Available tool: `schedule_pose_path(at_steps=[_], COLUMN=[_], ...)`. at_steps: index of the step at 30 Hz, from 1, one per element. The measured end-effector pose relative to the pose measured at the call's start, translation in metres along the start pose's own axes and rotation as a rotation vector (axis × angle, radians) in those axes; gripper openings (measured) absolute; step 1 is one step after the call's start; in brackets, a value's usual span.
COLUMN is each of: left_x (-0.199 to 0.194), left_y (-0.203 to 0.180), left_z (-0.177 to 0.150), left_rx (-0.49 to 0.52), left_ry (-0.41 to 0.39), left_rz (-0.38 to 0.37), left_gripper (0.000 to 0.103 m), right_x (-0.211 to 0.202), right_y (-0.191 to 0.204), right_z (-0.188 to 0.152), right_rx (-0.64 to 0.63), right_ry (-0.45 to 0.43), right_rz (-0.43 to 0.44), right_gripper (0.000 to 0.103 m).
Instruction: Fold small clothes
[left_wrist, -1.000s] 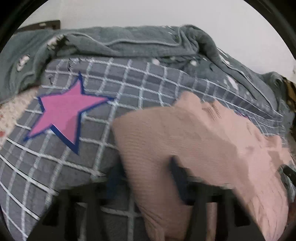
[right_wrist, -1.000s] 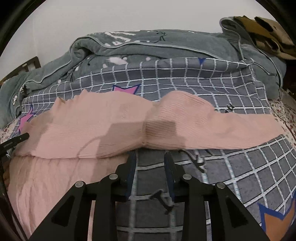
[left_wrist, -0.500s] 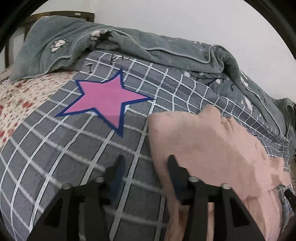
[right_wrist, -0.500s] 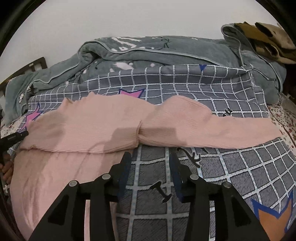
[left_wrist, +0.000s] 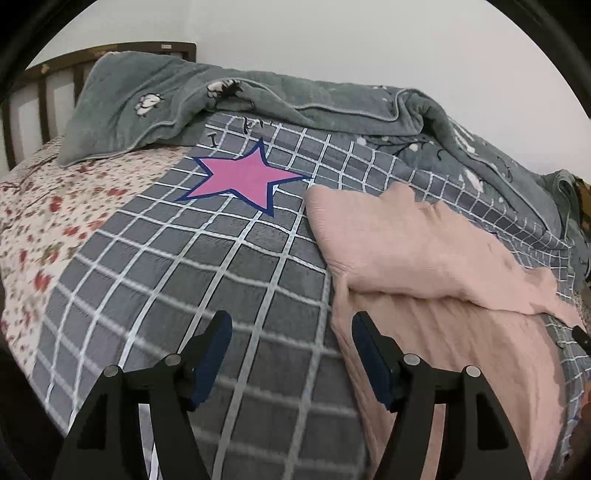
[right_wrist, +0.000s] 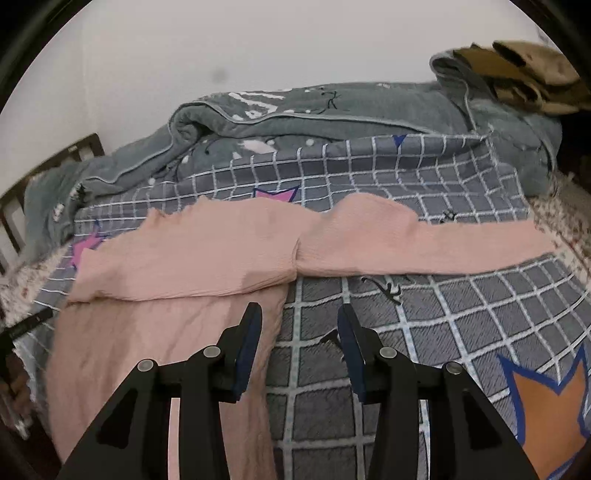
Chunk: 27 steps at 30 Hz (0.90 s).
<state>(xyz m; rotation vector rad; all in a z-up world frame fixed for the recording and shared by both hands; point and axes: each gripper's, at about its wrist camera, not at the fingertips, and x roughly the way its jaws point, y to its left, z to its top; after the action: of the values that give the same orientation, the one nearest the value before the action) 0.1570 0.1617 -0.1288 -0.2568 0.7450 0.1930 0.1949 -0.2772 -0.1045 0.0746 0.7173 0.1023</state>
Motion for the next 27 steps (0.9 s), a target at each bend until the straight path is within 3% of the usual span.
schedule_pose_path(at_steps=[7,9,12,19,27], left_x=[-0.061,-0.073,-0.078,-0.031,0.038], left_y=[-0.020,-0.025,-0.030,-0.069,-0.119], left_z=[0.000,0.000,0.000,0.018,0.037], left_rx=[0.050,0.052,0.019,0.061,0.198], left_ry=[-0.084,-0.120,-0.170,-0.154,-0.120], left_rz=[0.029,0.032,-0.011,-0.093,-0.041], left_gripper=[0.066,0.071,0.072,0.072,0.072], right_x=[-0.021,-0.026,-0.031,-0.033,-0.018], right_y=[-0.012,-0.017,-0.021,-0.032,-0.051], right_z=[-0.002,0.000,0.000,-0.002,0.006], right_rx=[0.013,0.033,0.039,-0.005,-0.080], right_ry=[-0.044,-0.055,-0.069,-0.077,-0.095], right_rz=[0.018,0.033,0.041,-0.065,-0.191], right_gripper=[0.042,0.042,0.042,0.050,0.056])
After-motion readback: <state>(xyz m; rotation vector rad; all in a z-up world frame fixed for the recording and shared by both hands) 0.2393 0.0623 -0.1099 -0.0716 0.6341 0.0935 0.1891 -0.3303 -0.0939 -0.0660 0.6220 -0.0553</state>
